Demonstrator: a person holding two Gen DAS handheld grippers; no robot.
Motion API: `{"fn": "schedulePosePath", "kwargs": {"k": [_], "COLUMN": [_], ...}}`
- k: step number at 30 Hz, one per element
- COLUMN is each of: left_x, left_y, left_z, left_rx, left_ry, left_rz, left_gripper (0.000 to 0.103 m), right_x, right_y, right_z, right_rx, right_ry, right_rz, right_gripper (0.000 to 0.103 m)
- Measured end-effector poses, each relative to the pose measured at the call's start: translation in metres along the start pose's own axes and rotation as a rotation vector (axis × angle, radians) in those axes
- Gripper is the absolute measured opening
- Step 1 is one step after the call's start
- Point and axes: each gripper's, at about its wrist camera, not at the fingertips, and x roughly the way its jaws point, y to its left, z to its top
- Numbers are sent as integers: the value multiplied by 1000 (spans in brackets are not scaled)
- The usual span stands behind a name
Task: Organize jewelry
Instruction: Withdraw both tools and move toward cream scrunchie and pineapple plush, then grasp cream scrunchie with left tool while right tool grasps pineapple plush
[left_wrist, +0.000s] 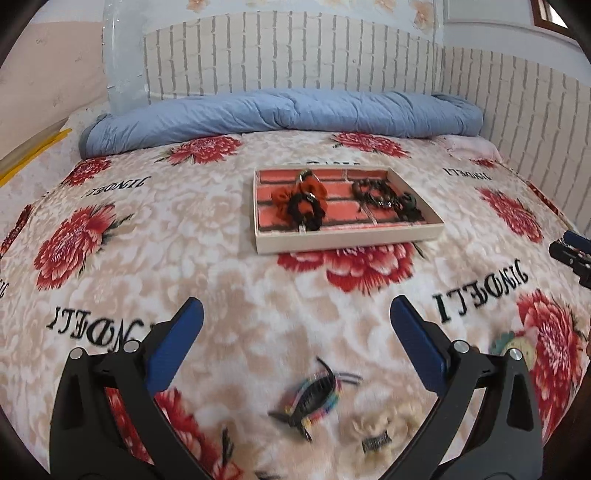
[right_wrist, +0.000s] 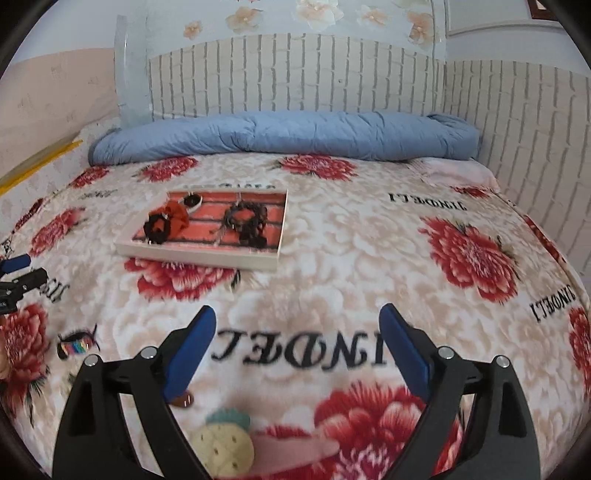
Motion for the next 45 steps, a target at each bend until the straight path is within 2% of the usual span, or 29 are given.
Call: {"fn": "schedulePosePath", "kwargs": {"k": [9, 14, 22, 28, 36, 45], "left_x": [-9, -10, -14, -13, -6, 1], "left_y": [-11, -16, -42, -46, -54, -60], "left_z": [-39, -54, -74, -89, -103, -113], "left_rx": [-35, -62, -26, -59, -51, -31], "left_ry": [21, 34, 29, 19, 5, 10], "left_rz": [-7, -19, -26, -45, -44, -54], "left_gripper": [98, 98, 98, 98, 98, 98], "right_x": [-9, -12, -13, -12, -9, -3], "right_y": [5, 12, 27, 34, 34, 38], "right_z": [-52, -69, -87, -103, -117, -124], "right_rx": [33, 26, -16, -16, -6, -38], "right_ry": [13, 12, -8, -32, -71, -62], "right_rz": [1, 0, -16, -6, 4, -5], "right_gripper": [88, 88, 88, 88, 88, 88]}}
